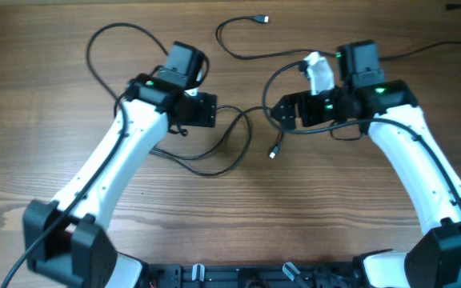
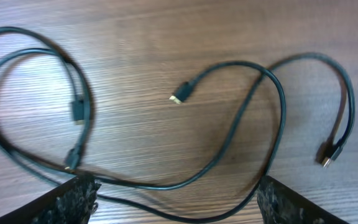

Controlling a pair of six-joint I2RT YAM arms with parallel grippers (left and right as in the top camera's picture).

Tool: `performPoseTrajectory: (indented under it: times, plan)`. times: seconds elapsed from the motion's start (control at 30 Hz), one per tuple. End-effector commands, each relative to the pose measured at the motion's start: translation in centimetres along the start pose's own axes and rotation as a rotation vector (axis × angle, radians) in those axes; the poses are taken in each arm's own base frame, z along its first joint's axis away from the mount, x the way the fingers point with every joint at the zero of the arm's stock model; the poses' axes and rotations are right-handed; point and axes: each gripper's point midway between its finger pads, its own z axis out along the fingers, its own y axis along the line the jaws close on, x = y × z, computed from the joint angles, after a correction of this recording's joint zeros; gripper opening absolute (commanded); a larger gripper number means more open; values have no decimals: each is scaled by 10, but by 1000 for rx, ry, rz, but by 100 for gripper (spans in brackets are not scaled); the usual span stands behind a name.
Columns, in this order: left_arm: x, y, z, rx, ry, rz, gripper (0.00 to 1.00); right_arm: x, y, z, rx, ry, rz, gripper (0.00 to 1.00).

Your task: Untangle cables

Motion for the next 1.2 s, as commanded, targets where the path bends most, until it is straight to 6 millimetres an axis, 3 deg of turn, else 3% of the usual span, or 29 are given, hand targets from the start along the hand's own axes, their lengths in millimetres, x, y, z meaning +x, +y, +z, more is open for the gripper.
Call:
performPoseTrajectory:
  times: [0.0,0.07,0.23,0.4,0.53,0.77,0.93,1.17]
  plan:
    - [-3,37,-22,-34,-58,-125,86,-7,5,6,34,-29,204,100]
    - [-5,57,-32,-51,-81,-175,86,-10,11,12,21,-35,292,100]
    - [-9,92,-50,-80,-127,-267,90,-10,24,39,-8,-5,268,99]
    - [-2,110,-50,-106,-104,-314,92,1,14,81,1,66,229,100]
    - [-3,121,-51,-118,-111,-345,93,7,1,111,-6,99,166,100]
    - [-3,128,-51,-126,-113,-363,97,9,2,142,-106,101,-6,100]
    - [-4,130,-52,-131,-120,-366,100,-1,8,162,-202,48,-81,100]
    - [-1,145,-53,-150,-118,-407,100,-21,8,169,-209,-38,-138,100]
